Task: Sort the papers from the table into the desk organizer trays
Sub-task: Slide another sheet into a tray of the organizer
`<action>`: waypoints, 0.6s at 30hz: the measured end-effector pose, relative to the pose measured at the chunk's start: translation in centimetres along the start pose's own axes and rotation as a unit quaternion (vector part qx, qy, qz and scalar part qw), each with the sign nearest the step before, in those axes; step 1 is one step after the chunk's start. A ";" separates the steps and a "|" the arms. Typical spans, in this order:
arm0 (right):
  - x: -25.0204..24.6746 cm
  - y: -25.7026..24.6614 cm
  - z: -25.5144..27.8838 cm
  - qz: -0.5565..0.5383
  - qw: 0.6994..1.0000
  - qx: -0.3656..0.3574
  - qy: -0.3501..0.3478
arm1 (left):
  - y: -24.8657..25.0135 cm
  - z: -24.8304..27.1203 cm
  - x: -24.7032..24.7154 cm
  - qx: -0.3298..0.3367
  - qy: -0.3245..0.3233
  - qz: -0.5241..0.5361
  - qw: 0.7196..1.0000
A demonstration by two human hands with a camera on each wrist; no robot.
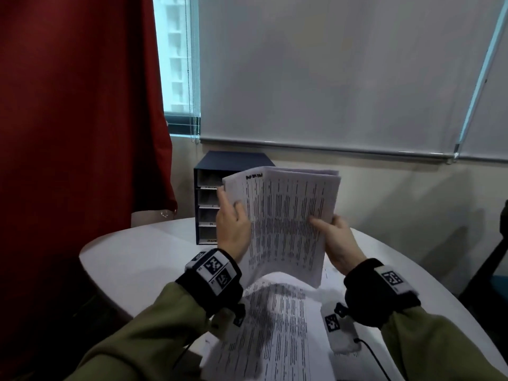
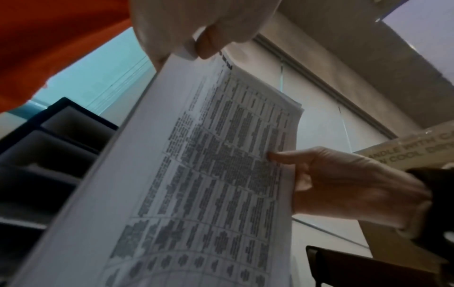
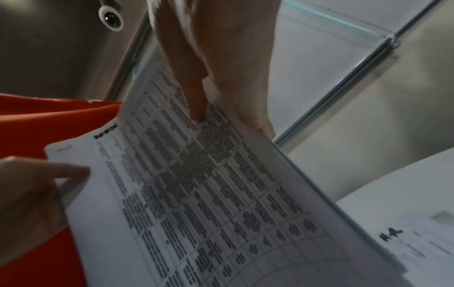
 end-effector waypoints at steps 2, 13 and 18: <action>0.5 1.5 0.5 0.019 1.000 -0.005 0.008 | -1.5 0.9 0.4 -0.009 0.007 -0.001 1.000; -0.5 9.6 -1.7 0.242 0.953 0.141 0.115 | -9.1 4.4 0.3 -0.238 -0.171 -0.024 0.956; 0.4 9.7 -3.3 0.303 0.915 0.261 0.051 | -12.9 2.8 -2.2 -0.381 -0.176 -0.036 0.907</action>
Point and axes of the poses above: each hand's wrist, its own z-axis away from the middle knuckle, its own x-axis out of the palm, y = z × x, the point moved 2 cm from there along -z, towards the middle knuckle, and after that the axes turned 13 degrees about x, right-handed, at the moved point
